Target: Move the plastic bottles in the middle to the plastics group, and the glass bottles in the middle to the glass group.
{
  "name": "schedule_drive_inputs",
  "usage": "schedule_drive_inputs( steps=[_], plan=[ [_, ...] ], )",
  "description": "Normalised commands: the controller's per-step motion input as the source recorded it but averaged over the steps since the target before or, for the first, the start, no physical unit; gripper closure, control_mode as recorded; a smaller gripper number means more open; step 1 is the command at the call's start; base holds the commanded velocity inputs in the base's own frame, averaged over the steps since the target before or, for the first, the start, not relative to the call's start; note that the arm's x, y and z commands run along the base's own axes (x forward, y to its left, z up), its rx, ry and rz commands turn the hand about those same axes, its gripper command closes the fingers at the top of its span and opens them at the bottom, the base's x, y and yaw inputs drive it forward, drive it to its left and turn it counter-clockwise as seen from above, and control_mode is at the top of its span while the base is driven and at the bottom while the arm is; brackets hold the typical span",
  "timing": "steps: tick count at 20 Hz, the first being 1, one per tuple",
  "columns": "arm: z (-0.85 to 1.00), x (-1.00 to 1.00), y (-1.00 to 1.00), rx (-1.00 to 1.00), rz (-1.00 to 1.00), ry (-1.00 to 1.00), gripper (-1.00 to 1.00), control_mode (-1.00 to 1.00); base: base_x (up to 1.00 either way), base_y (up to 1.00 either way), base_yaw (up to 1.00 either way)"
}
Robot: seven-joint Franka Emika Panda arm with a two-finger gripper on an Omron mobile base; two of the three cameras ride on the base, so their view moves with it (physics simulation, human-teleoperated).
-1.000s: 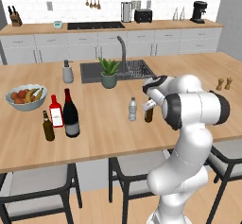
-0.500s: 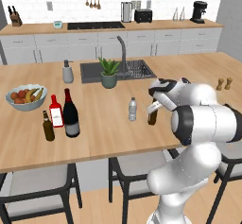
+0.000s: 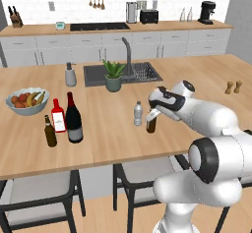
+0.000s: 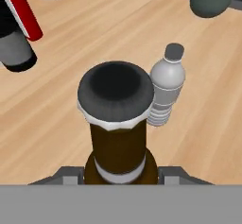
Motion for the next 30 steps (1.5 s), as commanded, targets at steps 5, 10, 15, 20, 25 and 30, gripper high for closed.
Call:
schedule_drive_inputs(
  steps=[5, 10, 15, 20, 25, 30],
  plan=[
    [0.13, 0.0, 1.0, -0.13, 0.0, -0.04, 1.0, -1.0, 0.0, 0.0, 0.0],
    [0.17, 0.0, 1.0, -0.16, 0.0, 0.0, 1.0, -1.0, 0.0, 0.0, 0.0],
    [0.03, 0.05, 0.97, -0.07, 0.05, 0.0, 1.0, -1.0, 0.0, 0.0, 0.0],
    [0.0, 0.31, 0.35, 0.07, 0.17, 0.01, 1.0, -1.0, 0.0, 0.0, 0.0],
    [0.0, 0.2, 0.12, 0.1, 0.21, 0.05, 1.0, -1.0, 0.0, 0.0, 0.0],
    [-0.06, 0.07, 0.4, 0.0, 0.15, 0.07, 1.0, -1.0, 0.0, 0.0, 0.0]
  ],
)
